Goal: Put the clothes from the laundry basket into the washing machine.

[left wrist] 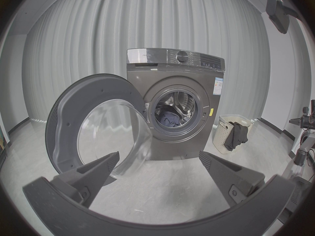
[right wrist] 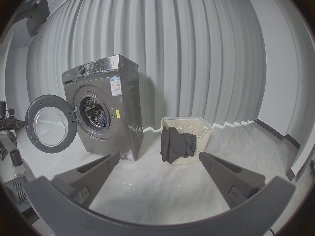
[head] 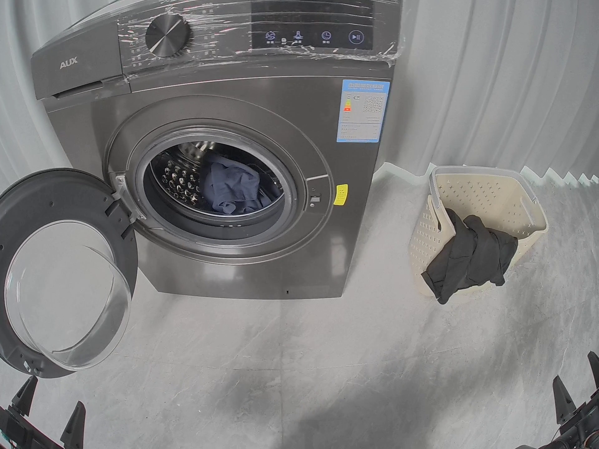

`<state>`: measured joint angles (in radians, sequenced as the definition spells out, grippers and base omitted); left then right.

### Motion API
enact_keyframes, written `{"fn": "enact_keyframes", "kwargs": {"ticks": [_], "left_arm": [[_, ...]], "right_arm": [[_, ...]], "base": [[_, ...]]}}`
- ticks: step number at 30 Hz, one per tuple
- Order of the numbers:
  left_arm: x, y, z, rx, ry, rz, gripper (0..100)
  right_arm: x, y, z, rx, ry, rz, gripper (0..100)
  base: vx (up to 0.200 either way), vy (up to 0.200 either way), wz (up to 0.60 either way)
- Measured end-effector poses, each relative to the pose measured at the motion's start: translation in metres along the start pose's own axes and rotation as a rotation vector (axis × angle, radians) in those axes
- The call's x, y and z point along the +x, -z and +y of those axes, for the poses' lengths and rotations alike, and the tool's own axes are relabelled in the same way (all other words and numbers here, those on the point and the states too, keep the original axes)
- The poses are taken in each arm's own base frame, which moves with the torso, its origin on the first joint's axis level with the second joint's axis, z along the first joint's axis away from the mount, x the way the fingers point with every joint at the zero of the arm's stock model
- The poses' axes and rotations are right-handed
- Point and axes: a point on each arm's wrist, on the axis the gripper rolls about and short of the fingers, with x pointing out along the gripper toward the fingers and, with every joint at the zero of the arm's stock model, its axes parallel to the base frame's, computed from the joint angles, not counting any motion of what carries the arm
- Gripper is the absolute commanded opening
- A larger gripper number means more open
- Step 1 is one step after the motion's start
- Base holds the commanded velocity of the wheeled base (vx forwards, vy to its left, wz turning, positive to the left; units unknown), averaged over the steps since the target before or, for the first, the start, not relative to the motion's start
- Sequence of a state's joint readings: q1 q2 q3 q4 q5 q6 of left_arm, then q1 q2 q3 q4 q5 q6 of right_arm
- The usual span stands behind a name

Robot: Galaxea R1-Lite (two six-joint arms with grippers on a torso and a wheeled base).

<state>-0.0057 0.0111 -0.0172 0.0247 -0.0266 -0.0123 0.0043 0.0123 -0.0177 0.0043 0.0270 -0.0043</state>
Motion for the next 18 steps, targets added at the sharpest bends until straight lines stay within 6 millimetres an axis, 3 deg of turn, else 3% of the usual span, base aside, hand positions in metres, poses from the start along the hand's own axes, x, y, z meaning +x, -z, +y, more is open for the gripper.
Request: {"fn": "enact_keyframes", "kwargs": {"ticks": [18], "left_arm": [[0.0001,0.0000,0.0000,-0.008,-0.001,0.003,100]], "right_arm": [[0.0001,0.0001,0.0000,0.000,0.000,0.001,100]], "base": [[0.000,-0.200,0.00]]}}
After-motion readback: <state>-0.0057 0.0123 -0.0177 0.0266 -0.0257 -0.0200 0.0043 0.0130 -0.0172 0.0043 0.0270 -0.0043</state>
